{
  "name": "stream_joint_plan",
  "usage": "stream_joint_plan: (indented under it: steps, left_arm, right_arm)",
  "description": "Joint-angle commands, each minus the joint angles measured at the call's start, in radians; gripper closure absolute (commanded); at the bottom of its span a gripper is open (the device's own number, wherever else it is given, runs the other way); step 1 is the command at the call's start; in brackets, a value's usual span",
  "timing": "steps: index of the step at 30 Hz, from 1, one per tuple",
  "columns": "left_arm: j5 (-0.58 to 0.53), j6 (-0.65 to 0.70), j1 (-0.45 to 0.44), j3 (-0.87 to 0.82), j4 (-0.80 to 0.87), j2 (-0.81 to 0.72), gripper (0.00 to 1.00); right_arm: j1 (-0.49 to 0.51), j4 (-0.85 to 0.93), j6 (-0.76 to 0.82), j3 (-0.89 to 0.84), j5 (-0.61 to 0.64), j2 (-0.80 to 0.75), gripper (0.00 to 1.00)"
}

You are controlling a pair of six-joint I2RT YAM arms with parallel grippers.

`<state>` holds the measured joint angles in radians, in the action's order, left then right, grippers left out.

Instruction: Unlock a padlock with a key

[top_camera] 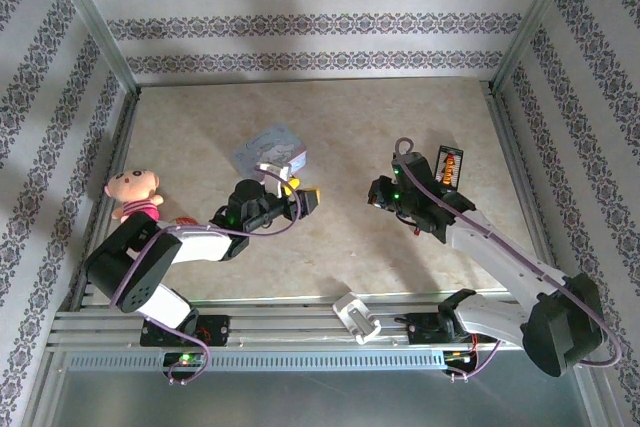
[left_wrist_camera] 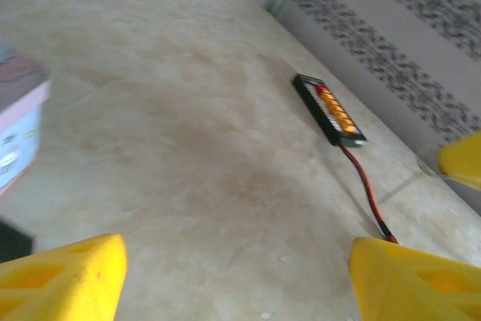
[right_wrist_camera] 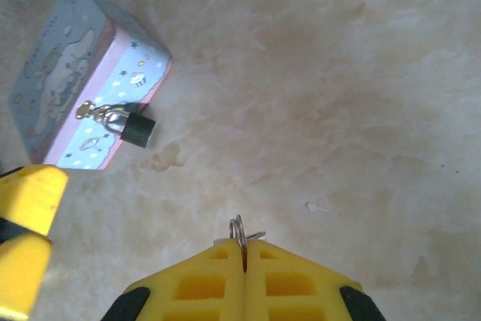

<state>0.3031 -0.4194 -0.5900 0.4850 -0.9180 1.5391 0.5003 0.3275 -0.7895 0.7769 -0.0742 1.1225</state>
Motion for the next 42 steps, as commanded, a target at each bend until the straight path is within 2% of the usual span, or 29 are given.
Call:
stream_joint_plan:
  steps: [1, 5, 8, 14, 19, 28, 36, 39, 42]
  left_arm:
    - [0.117, 0.146, -0.033, 0.034, -0.172, 0.024, 0.27]
    - [0.200, 0.231, -0.062, 0.058, -0.216, 0.065, 0.31]
    - [0.219, 0.280, -0.090, 0.077, -0.231, 0.092, 0.33]
    - [0.174, 0.335, -0.113, 0.118, -0.245, 0.152, 0.34]
    - [0.173, 0.366, -0.116, 0.159, -0.262, 0.202, 0.45]
    - [0.154, 0.414, -0.119, 0.218, -0.254, 0.246, 0.48]
    - [0.143, 0.413, -0.120, 0.239, -0.260, 0.257, 0.60]
    - [0.126, 0.413, -0.120, 0.237, -0.263, 0.256, 0.70]
    - [0.118, 0.414, -0.120, 0.235, -0.267, 0.253, 0.76]
  right_arm:
    - [0.006, -0.024, 0.000, 0.028, -0.064, -0.033, 1.00]
    - [0.007, -0.076, -0.011, 0.033, -0.120, -0.048, 1.00]
    - [0.007, -0.137, -0.031, 0.021, -0.162, -0.049, 1.00]
    - [0.013, -0.196, -0.042, 0.013, -0.217, -0.046, 1.00]
    - [0.022, -0.228, -0.053, 0.009, -0.245, -0.044, 1.00]
    - [0.030, -0.245, -0.060, 0.011, -0.255, -0.035, 1.00]
    - [0.036, -0.250, -0.058, 0.021, -0.266, -0.017, 1.00]
    - [0.038, -0.249, -0.060, 0.024, -0.268, -0.012, 1.00]
    - [0.039, -0.249, -0.060, 0.024, -0.268, -0.007, 1.00]
